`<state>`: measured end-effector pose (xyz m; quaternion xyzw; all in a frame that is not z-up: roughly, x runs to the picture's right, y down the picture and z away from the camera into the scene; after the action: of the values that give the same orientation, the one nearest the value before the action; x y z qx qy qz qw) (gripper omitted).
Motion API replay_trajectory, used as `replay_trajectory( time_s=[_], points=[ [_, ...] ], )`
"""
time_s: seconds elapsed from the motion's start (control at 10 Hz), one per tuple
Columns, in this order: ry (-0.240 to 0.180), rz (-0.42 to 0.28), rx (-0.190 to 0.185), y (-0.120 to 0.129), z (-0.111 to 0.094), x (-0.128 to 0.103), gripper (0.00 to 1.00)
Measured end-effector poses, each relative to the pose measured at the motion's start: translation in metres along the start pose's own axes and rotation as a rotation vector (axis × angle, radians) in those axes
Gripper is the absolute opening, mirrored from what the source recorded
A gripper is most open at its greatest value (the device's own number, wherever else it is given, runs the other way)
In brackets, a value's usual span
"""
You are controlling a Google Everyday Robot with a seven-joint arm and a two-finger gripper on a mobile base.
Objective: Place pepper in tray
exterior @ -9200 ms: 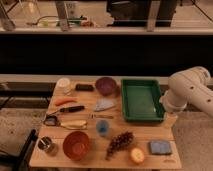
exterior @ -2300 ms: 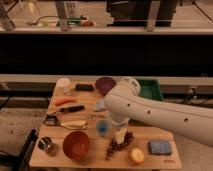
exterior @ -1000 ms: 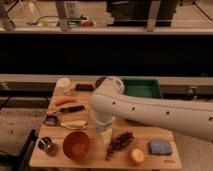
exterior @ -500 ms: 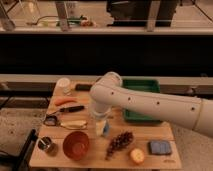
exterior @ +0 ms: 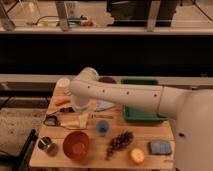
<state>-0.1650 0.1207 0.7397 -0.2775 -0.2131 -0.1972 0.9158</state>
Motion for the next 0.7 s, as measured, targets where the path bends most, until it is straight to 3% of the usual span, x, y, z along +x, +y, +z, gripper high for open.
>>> replay_trajectory(
  time_s=[0.2,0.7],
  points=[
    [-0.025,-0.028,0.007,-0.029,0.019,-0.013,0.80],
    [-0.067,-0.020,0.034,-0.103,0.063,0.000,0.80]
  ],
)
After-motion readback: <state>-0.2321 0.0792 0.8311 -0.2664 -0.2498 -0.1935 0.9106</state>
